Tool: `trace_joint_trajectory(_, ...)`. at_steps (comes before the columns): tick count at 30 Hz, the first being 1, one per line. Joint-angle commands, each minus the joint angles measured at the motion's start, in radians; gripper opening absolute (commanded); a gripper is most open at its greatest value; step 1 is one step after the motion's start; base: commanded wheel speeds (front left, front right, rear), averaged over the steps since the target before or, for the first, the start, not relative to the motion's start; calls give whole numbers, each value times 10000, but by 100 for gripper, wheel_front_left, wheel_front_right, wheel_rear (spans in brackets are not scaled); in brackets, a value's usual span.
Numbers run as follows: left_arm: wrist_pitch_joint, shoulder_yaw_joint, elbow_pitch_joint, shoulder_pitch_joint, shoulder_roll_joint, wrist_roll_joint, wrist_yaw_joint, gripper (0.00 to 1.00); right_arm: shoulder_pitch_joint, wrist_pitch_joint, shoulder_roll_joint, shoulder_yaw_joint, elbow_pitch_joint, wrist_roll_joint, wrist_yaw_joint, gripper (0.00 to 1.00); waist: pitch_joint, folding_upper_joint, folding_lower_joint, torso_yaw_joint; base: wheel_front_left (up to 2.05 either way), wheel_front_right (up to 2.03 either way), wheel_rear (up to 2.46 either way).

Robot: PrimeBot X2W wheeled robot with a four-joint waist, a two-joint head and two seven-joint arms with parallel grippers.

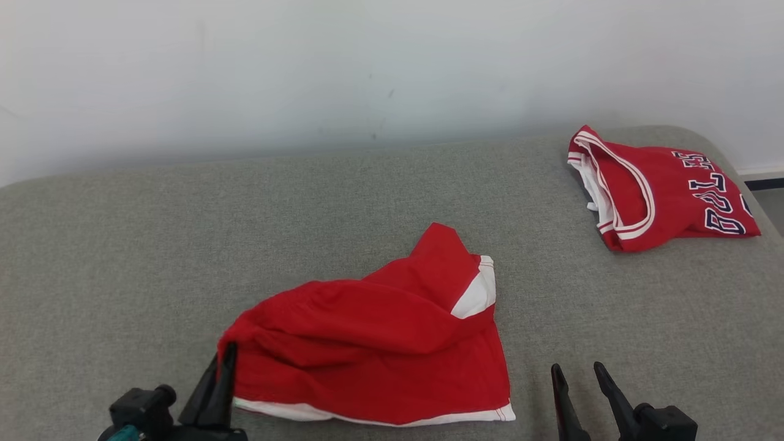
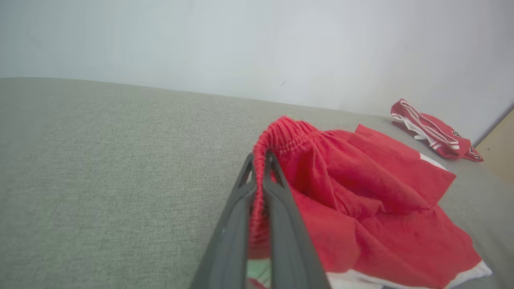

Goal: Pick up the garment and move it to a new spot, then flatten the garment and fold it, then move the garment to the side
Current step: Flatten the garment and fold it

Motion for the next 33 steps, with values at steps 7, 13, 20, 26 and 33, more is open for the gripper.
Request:
trace_joint_trajectory(7,-25,-680,878,-364,212,169,16,0,-202,-46,19,69,80,-3,-31,100,159,0,0,-189,0,0,0)
trace_joint_trajectory(13,-25,-312,1035,-315,-48,532,15,100,-134,-46,21,13,94,40,-31,100,122,0,0,-74,0,0,0)
trace_joint_trajectory(20,-25,6,555,238,-187,524,15,100,73,-47,19,10,12,-22,-31,100,-88,0,0,189,0,0,0)
trace_joint_trajectory(26,-25,299,157,1131,-286,683,15,100,265,-47,19,91,-72,-69,-31,100,-248,0,0,341,0,0,0)
trace_joint_trajectory(33,-26,203,671,1337,58,923,16,100,275,-47,16,179,-106,-116,-31,100,-211,0,0,324,0,0,0)
